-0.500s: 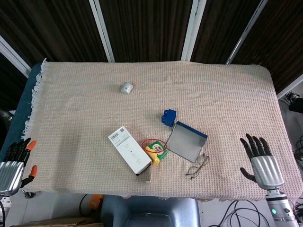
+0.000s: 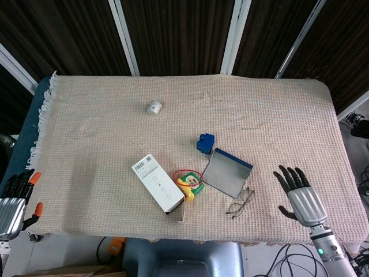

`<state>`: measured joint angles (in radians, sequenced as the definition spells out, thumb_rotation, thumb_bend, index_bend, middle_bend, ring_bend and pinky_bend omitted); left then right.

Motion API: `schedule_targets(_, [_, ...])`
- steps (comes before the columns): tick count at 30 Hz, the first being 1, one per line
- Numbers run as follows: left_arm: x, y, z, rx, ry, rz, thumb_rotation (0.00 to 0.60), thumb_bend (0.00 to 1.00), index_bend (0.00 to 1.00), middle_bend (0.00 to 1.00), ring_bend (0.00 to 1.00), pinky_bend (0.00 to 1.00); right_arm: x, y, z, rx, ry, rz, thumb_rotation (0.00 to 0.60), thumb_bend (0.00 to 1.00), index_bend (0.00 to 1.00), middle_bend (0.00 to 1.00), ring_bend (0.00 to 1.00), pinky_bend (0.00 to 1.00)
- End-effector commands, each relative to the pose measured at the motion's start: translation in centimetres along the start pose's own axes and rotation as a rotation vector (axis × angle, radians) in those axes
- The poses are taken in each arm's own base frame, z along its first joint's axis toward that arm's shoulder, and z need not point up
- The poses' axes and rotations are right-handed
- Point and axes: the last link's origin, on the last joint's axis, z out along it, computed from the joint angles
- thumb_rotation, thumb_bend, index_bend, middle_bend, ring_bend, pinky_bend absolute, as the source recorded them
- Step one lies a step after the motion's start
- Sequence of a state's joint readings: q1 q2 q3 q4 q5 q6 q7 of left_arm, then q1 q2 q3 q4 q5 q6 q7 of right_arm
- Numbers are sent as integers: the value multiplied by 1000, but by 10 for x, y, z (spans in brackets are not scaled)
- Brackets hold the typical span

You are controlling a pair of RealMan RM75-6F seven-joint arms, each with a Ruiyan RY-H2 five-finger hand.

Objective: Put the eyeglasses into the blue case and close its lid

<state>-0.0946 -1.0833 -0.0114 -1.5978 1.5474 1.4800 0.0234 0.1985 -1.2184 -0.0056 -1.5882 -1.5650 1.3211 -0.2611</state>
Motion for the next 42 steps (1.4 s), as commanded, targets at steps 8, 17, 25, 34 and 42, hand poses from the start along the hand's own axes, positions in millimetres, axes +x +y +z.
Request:
schedule_targets(8, [1,-2,-1,7,0,-5,600,448,0,0,0,38,-20,-35,78,180,-149,-105,600,621,359,0,0,0])
schedule_targets(17, [3,-2,-3,3,9,-12,600,448,0,0,0,38,-30,-53,96,215,-208,-158,600,628,374,0,0,0])
schedule_targets(25, [4,-3,-5,3,17,-17,600,448,0,0,0,38,-35,-49,107,190,-246,-221,600,631,393,0,0,0])
schedule_targets(34, [4,-2,-5,5,16,-15,600,448,0,0,0,39,-39,-38,114,146,-283,-242,600,633,400,0,0,0])
schedule_targets(42, [3,-2,-5,5,11,-12,600,447,0,0,0,39,-41,-20,114,100,-302,-275,600,633,406,0,0,0])
